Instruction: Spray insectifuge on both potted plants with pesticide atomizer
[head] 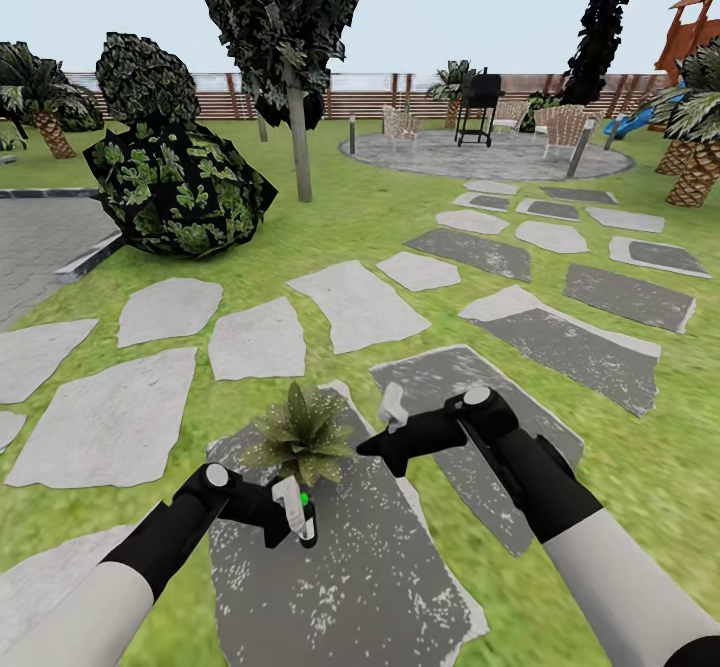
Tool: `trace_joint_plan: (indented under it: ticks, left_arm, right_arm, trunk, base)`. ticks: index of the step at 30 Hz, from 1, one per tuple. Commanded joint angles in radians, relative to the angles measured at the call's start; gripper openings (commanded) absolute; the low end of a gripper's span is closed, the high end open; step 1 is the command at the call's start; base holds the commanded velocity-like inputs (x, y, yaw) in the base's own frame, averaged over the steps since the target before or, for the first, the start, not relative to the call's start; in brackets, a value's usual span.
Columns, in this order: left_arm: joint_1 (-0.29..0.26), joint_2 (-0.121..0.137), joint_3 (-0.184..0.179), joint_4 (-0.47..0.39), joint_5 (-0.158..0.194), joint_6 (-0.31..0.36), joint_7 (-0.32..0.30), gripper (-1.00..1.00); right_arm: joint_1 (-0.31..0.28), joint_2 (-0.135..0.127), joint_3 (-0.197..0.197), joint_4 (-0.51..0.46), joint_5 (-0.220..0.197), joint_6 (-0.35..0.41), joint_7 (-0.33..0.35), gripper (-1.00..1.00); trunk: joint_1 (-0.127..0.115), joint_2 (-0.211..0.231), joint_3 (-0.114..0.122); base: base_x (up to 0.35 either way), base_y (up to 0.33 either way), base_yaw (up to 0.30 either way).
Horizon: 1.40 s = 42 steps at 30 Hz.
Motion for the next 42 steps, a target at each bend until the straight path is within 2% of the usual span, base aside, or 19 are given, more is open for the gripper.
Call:
trace_joint_plan:
  ticks: [1, 13, 17, 19, 21, 24, 26, 42]
  left_arm:
    - [-0.001, 0.001, -0.003, -0.002, 0.0, 0.01, -0.003, -1.0]
    - [-0.001, -0.007, -0.01, -0.002, -0.002, 0.016, 0.005, -1.0]
    - [-0.002, -0.053, -0.01, -0.002, -0.002, 0.026, 0.007, -1.0]
    - [-0.002, -0.061, -0.01, -0.002, -0.002, 0.027, 0.007, -1.0]
    - [-0.002, -0.064, -0.01, -0.002, -0.003, 0.027, 0.007, -1.0]
    - [-0.002, -0.065, -0.01, -0.002, -0.002, 0.027, 0.005, -1.0]
    - [-0.002, -0.065, -0.01, -0.002, -0.003, 0.027, 0.004, -1.0]
    - [-0.002, -0.066, -0.01, -0.002, -0.003, 0.027, 0.006, -1.0]
  right_arm:
    - [-0.001, 0.0, 0.001, -0.001, 0.005, 0.007, 0.005, -1.0]
    - [-0.001, 0.001, 0.005, -0.001, 0.007, 0.007, 0.004, -1.0]
    - [-0.001, 0.001, 0.005, -0.001, 0.008, 0.007, 0.003, -1.0]
    - [-0.001, 0.001, 0.005, -0.001, 0.008, 0.007, 0.003, -1.0]
    - [-0.001, 0.001, 0.022, -0.001, 0.009, 0.007, 0.003, -1.0]
    - [-0.001, 0.001, 0.112, -0.001, 0.009, 0.007, 0.003, -1.0]
    - [0.0, 0.001, 0.136, -0.001, 0.009, 0.007, 0.003, -1.0]
    - [-0.001, 0.001, 0.153, -0.001, 0.009, 0.007, 0.003, -1.0]
  trunk:
    - [0.0, 0.0, -0.001]
    - [0.0, 0.0, -0.001]
    - [0.0, 0.0, -0.001]
    - [0.0, 0.0, -0.001]
    - [0.0, 0.0, -0.001]
    - [0.0, 0.0, -0.001]
    - [0.0, 0.0, -0.001]
    - [0.0, 0.0, -0.001]
  base:
    - [0.0, 0.0, 0.0]
    - [0.0, 0.0, 0.0]
    - [0.0, 0.0, 0.0]
    - [0.0, 0.0, 0.0]
    - [0.0, 0.0, 0.0]
    - [0.0, 0.0, 0.0]
    - [0.0, 0.0, 0.0]
    - [0.0, 0.0, 0.0]
